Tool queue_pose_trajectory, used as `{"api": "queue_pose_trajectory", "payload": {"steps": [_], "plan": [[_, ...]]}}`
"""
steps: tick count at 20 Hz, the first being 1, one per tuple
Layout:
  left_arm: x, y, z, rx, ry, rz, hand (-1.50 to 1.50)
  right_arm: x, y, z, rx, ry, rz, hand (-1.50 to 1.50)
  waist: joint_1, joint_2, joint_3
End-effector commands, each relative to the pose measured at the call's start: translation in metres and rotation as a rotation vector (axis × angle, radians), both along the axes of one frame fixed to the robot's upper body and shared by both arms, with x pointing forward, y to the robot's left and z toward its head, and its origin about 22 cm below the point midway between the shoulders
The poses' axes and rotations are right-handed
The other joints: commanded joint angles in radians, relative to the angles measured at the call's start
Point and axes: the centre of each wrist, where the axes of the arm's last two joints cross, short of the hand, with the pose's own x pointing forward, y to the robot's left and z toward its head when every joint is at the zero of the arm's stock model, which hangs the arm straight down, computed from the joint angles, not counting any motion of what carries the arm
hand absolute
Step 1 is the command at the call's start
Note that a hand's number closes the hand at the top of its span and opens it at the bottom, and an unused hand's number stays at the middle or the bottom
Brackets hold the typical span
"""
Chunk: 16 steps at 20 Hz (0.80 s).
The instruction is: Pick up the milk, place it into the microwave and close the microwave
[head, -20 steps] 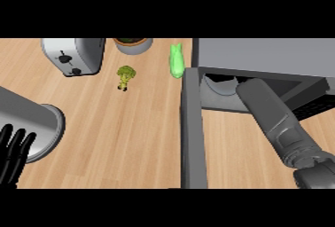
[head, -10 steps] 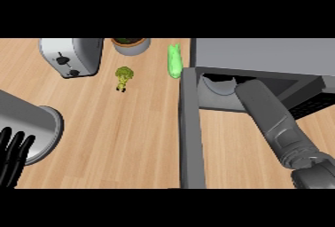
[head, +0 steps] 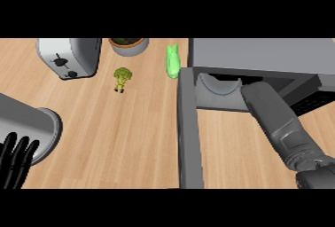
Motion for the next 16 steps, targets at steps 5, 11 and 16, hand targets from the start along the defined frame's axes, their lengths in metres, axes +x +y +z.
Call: {"api": "queue_pose_trajectory", "payload": {"steps": [5,11,16], "plan": [[-0.002,0.001,-0.006,-0.004,0.006,-0.012,-1.5,0.006,-0.041,0.022,0.019,-0.056,-0.036,-1.5,-0.013,-0.008,-0.002],[0.003,-0.011,0.005,-0.003,0.001,0.005,-1.5,0.006,-0.048,0.023,0.155,-0.041,0.079,-1.5,-0.029,-0.01,-0.001],[-0.009,-0.018,0.001,-0.001,0.025,0.0,-1.5,0.001,-0.058,0.016,0.242,-0.017,0.099,-1.5,-0.038,-0.019,-0.002]]}}
